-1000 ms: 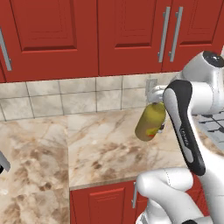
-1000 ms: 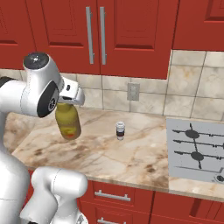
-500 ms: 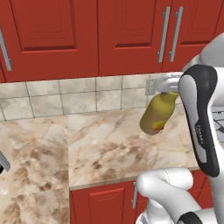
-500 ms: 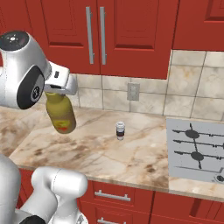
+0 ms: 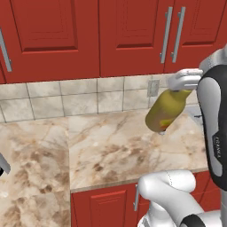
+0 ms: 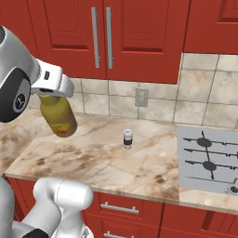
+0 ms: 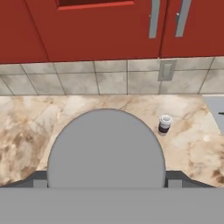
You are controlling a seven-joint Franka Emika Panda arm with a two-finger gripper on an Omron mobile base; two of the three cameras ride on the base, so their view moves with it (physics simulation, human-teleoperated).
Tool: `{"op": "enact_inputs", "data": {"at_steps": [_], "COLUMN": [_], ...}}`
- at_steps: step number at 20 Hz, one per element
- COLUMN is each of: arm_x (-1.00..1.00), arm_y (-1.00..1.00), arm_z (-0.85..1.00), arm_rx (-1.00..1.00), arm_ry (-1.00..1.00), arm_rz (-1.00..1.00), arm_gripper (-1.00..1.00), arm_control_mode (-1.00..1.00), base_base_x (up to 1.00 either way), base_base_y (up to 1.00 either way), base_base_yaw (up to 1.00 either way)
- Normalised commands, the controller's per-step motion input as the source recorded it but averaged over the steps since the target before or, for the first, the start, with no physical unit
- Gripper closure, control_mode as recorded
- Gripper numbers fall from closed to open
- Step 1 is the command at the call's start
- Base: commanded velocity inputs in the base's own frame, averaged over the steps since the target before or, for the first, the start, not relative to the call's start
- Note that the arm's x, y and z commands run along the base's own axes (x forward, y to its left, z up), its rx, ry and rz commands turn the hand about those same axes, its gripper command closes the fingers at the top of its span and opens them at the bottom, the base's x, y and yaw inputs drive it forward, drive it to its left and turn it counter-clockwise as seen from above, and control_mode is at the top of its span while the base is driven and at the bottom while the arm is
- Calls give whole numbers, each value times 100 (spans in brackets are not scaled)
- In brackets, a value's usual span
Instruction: Move the drinks to the dining counter.
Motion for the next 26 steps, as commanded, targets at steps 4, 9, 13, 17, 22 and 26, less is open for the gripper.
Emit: {"op": "enact_inputs", "data": {"at_steps": [4,9,13,17,22,26], "arm_x": [-31,-23,-3,0,0,0], "arm_y": [-1,0,0,0,0,0], "arm_z": [14,3,0,0,0,0], "arm_rx": [0,0,0,0,0,0], "arm_ry": [-6,-1,0,0,0,0], "arm_rz": [0,0,0,0,0,0], "arm_gripper": [100,100,100,100,100,100], "arm_control_mode": [-100,-100,-100,-100,-100,-100], "base_base_x": [0,0,0,0,0,0], "base_base_y": [0,0,0,0,0,0], "base_base_yaw": [0,0,0,0,0,0]}}
